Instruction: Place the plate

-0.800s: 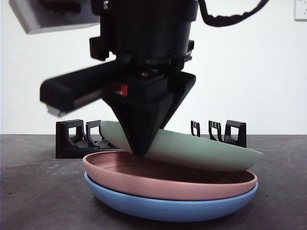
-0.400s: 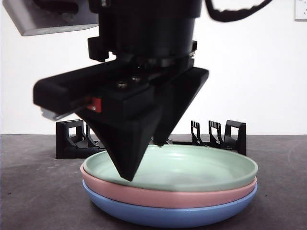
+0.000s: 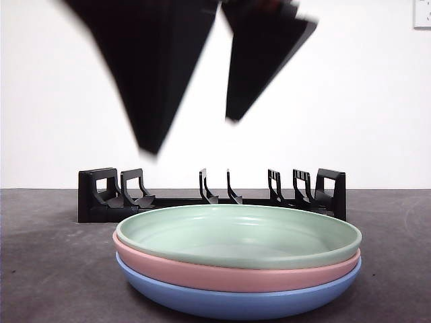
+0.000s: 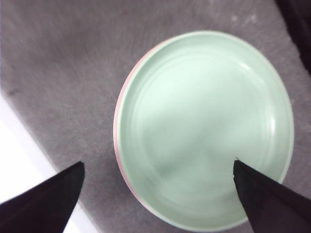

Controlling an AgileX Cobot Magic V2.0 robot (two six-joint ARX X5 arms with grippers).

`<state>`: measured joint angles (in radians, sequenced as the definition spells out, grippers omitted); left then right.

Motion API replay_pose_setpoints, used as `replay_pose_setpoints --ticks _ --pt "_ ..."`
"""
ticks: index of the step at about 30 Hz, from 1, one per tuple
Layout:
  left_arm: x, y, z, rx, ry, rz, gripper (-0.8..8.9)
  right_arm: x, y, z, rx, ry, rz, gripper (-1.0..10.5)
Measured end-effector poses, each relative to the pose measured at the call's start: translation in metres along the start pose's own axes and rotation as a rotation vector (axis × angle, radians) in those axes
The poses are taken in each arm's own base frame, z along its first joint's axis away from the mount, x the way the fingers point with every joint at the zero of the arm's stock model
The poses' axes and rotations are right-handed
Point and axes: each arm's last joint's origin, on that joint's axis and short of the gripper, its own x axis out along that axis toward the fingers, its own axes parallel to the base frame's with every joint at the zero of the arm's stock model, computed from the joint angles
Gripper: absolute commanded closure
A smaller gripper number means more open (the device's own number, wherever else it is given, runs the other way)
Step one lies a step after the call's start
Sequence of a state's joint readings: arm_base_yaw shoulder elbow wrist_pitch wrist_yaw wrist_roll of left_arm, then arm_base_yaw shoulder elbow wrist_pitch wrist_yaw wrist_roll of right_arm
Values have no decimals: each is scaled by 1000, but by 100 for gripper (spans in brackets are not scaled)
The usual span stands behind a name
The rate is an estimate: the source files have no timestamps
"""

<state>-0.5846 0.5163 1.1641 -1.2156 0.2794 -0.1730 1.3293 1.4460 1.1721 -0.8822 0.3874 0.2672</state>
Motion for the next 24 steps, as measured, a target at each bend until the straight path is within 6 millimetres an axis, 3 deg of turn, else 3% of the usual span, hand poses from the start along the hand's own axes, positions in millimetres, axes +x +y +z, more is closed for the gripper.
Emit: replay_pose_setpoints --ticks 8,14,24 --pt "0 1 -3 -9 30 5 286 -76 -42 -22 122 -190 94 454" --pt "0 0 -3 -8 27 5 286 -129 -75 -63 208 -316 131 454" --pt "0 0 -1 -3 10 2 286 -185 -115 -135 417 -545 229 454"
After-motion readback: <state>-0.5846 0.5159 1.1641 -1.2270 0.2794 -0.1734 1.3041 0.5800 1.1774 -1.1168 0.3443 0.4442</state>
